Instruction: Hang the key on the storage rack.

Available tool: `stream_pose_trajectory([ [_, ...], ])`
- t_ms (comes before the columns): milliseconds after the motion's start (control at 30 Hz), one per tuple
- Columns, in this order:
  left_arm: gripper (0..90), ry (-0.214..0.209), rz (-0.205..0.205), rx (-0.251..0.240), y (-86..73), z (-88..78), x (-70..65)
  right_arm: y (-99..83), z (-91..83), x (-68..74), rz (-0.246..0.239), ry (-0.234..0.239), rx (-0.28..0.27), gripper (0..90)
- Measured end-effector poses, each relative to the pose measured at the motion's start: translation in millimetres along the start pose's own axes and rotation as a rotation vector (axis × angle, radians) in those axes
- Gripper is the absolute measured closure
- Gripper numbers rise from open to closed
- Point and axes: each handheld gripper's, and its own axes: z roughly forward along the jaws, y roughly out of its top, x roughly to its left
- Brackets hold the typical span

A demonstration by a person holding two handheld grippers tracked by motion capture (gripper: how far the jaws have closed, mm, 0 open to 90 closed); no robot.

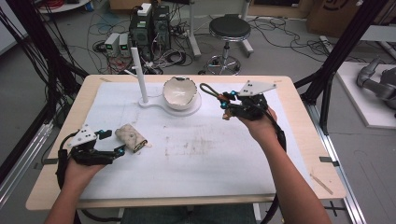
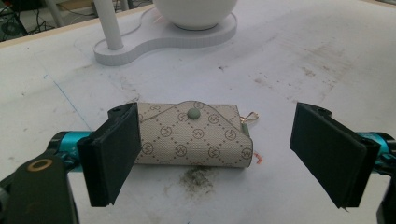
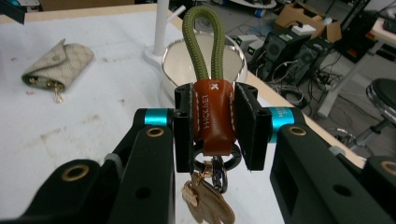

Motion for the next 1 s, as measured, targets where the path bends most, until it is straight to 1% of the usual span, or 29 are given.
stream_pose_trajectory([
  [33,16.5,0.000,-0.002,-0.001,0.1,0.1,-0.1,4.1,2.0,0.9,-0.004,0.007,0.002,71.2],
  [67,16.5,-0.001,0.002,0.001,0.3,0.1,0.0,4.1,2.0,0.9,-0.004,0.007,0.002,71.2],
  [100,16.4,-0.002,0.002,0.001,0.5,0.2,-0.4,13.5,7.8,1.8,-0.017,0.014,-0.004,71.2],
  [133,16.4,-0.002,0.002,0.001,0.5,0.2,-0.4,13.5,7.8,1.8,-0.017,0.014,-0.004,71.2],
  [200,16.4,-0.004,0.004,-0.001,0.8,0.3,-0.6,21.2,12.8,2.9,-0.025,0.019,-0.012,71.2],
  [233,16.4,-0.003,0.002,-0.001,0.7,0.3,-0.7,28.6,17.7,4.6,-0.032,0.027,-0.012,71.2],
  [267,16.4,-0.003,0.003,0.000,0.7,0.1,-0.5,28.6,17.7,4.6,-0.032,0.027,-0.012,71.2],
  [300,16.5,-0.003,0.003,0.000,0.6,0.0,-0.3,32.5,20.4,5.7,-0.036,0.028,-0.008,71.2],
  [333,16.5,-0.003,0.002,-0.001,0.5,-0.1,0.0,36.3,23.3,6.5,-0.052,0.025,-0.012,71.2],
  [367,16.4,-0.005,-0.002,-0.003,0.3,-0.5,0.1,42.9,27.5,9.2,-0.057,0.030,-0.018,71.2],
  [400,16.5,-0.005,-0.002,-0.003,0.3,-0.5,0.1,42.9,27.5,9.2,-0.057,0.030,-0.018,71.2],
  [500,16.4,-0.003,-0.001,-0.003,-0.2,-1.9,0.0,56.4,36.1,14.3,-0.083,0.038,-0.021,71.2],
  [533,16.4,-0.003,-0.001,-0.003,-0.2,-1.9,0.0,56.4,36.1,14.3,-0.083,0.038,-0.021,71.2],
  [600,16.5,-0.003,-0.001,-0.003,-0.6,-2.8,-0.2,62.7,40.2,16.3,-0.095,0.045,-0.031,71.2],
  [633,16.5,-0.002,-0.001,-0.002,-0.9,-3.3,-0.1,68.5,44.9,18.9,-0.102,0.049,-0.034,71.2],
  [667,16.5,-0.001,0.000,-0.002,-1.1,-3.7,0.1,68.5,44.9,18.9,-0.102,0.049,-0.034,71.2],
  [733,16.5,0.003,-0.002,-0.002,-1.7,-4.6,0.2,74.4,49.9,21.5,-0.108,0.056,-0.022,71.2],
  [833,16.5,0.005,-0.003,0.000,-2.3,-5.7,0.3,84.7,61.6,24.5,-0.123,0.062,-0.033,71.2],
  [900,16.4,0.007,-0.004,0.000,-2.6,-6.2,0.3,88.8,68.0,26.3,-0.129,0.066,-0.029,71.2],
  [933,16.4,0.007,-0.005,-0.001,-2.8,-6.2,0.4,88.8,68.0,26.3,-0.129,0.066,-0.029,71.2],
  [1000,16.5,0.008,-0.005,0.000,-3.2,-6.5,0.7,95.3,78.0,29.4,-0.134,0.074,-0.017,71.2],
])
